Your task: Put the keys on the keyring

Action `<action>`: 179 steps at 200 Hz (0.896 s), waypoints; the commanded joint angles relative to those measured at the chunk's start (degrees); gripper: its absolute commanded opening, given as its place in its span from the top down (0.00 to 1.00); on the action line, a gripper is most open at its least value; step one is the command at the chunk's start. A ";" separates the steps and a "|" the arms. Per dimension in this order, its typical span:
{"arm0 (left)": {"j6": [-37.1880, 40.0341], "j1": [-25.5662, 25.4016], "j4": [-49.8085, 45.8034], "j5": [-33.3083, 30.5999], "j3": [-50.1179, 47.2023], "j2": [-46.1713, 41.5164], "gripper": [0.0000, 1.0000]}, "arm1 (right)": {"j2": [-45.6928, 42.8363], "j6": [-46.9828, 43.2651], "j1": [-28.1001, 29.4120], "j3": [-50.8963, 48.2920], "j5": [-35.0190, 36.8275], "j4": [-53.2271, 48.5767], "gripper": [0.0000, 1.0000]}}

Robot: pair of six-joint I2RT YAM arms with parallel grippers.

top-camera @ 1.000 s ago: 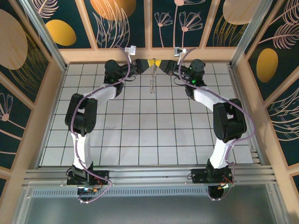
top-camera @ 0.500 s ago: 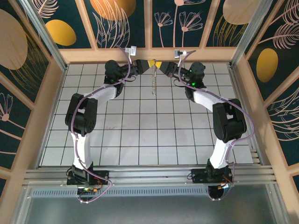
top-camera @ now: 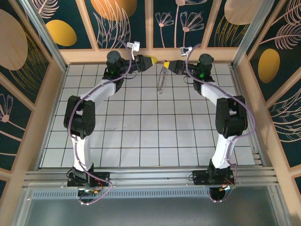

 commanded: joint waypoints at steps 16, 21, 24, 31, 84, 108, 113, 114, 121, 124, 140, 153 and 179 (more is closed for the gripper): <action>14.92 0.90 -20.87 4.13 10.33 1.39 0.46 | 1.83 -16.45 -0.52 10.06 -9.54 -18.93 1.00; 15.85 0.95 -22.54 4.77 11.59 1.99 0.46 | 2.23 -17.68 -0.53 11.15 -10.17 -20.71 1.00; 16.31 1.07 -23.25 5.19 12.36 2.34 0.46 | 2.43 -18.48 -0.52 11.78 -10.41 -21.97 1.00; 17.42 1.14 -25.70 6.08 14.20 3.26 0.47 | 3.12 -20.52 -0.63 13.40 -11.29 -24.81 1.00; 22.24 1.66 -36.41 10.67 23.21 8.31 0.65 | 6.34 -28.82 -0.37 21.60 -13.44 -38.37 1.00; 22.41 1.74 -36.57 11.31 22.82 8.65 0.67 | 6.58 -28.79 0.03 22.09 -13.40 -38.67 1.00; 22.29 1.71 -36.56 11.39 22.66 8.65 0.67 | 6.70 -28.80 0.06 22.10 -13.35 -38.67 1.00; 22.31 1.70 -36.56 11.31 22.65 8.69 0.67 | 6.72 -28.76 0.15 22.08 -13.39 -38.75 1.00; 22.33 1.72 -36.56 11.39 22.52 8.69 0.67 | 6.79 -28.89 0.24 22.13 -13.35 -38.84 1.00; 22.33 1.73 -36.56 11.40 22.36 8.73 0.67 | 6.81 -28.92 0.32 22.07 -13.36 -38.82 1.00; 22.03 1.75 -36.03 11.64 21.73 8.74 0.67 | 6.88 -28.96 0.66 22.23 -13.09 -38.88 1.00; 21.30 1.70 -34.84 11.89 20.88 8.66 0.67 | 7.04 -28.93 0.86 22.33 -12.92 -38.93 1.00; 19.83 1.70 -32.76 12.42 19.39 8.37 0.66 | 7.31 -28.93 1.26 22.76 -12.67 -39.02 1.00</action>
